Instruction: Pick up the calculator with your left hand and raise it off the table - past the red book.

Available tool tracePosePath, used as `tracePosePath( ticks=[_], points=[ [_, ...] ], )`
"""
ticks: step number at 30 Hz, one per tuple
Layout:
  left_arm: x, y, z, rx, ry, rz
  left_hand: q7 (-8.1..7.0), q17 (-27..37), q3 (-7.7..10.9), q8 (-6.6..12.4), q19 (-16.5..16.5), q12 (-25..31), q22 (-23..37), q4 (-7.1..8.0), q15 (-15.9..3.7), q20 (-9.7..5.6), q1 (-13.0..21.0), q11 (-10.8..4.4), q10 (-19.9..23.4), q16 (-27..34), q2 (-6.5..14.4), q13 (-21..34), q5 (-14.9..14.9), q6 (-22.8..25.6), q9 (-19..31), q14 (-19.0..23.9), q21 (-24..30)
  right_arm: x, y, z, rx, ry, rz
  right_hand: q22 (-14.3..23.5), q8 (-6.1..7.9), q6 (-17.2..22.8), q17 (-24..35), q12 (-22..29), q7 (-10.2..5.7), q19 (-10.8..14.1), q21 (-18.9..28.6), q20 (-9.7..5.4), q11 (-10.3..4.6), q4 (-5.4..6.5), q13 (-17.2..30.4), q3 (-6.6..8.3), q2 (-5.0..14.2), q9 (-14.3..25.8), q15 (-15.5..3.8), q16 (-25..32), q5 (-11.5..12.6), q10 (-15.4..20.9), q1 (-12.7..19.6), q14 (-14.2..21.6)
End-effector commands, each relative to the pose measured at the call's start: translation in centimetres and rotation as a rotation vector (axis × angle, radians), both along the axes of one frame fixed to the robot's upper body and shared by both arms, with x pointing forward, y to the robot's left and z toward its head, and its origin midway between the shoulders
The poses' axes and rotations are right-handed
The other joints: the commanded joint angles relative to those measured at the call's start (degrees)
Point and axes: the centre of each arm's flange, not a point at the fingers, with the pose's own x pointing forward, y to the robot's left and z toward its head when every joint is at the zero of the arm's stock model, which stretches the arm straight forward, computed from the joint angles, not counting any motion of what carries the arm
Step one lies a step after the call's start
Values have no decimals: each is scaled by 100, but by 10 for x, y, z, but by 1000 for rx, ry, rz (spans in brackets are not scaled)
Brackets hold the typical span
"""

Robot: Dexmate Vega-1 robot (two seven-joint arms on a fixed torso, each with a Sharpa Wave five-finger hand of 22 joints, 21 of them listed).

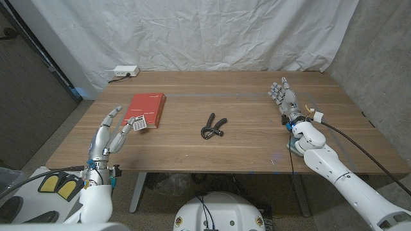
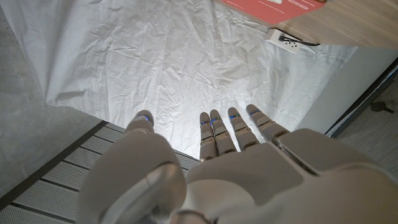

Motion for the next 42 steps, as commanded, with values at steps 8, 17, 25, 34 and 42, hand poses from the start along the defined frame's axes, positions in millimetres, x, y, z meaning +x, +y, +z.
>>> tracePosePath(
  ticks=[8,17,25,34,42],
  points=[
    [-9,-14,-3,79,-22,170,-74,31,6,40,153,26,17,-108,-407,-479,169,-74,174,30,-34,8,105,132,34,172,41,4,-4,3,-6,2,13,13,-4,68,26,-13,3,30,-23,16,-17,-39,24,-9,43,32,25,-14,-18,40,6,32],
    [-15,-18,-5,105,-51,295,-134,26,33,40,218,-1,14,-284,-433,-423,441,-148,248,3,-119,11,180,208,35,228,26,4,-4,2,-3,0,12,13,-7,68,26,-19,6,34,-32,18,-24,-43,24,-12,48,32,26,-13,-22,37,5,37],
    [-19,-15,-6,119,-43,319,-167,37,68,-109,286,-111,32,-627,-410,-402,971,-145,178,-53,-310,27,269,-89,45,230,0,2,-4,0,1,-1,13,14,-9,66,27,-21,3,37,-43,16,-17,-45,24,-15,52,33,21,-16,-26,41,4,33],
    [-24,-15,-9,143,-35,373,-173,45,89,-209,273,-166,40,-763,-425,-433,1223,-222,90,-79,-359,38,308,-359,56,177,-28,1,-2,0,0,-3,18,15,-10,71,27,-27,1,41,-54,19,-16,-49,25,-19,54,33,24,-19,-30,38,4,32],
    [-25,-17,-7,191,-4,452,-195,50,128,-157,279,-133,44,-853,-481,-478,1443,-291,209,-53,-351,47,331,-276,64,246,-42,1,0,-1,3,-3,21,15,-11,71,28,-28,-1,49,-62,21,-30,-52,25,-22,57,33,21,-16,-34,43,2,42]
  ],
)
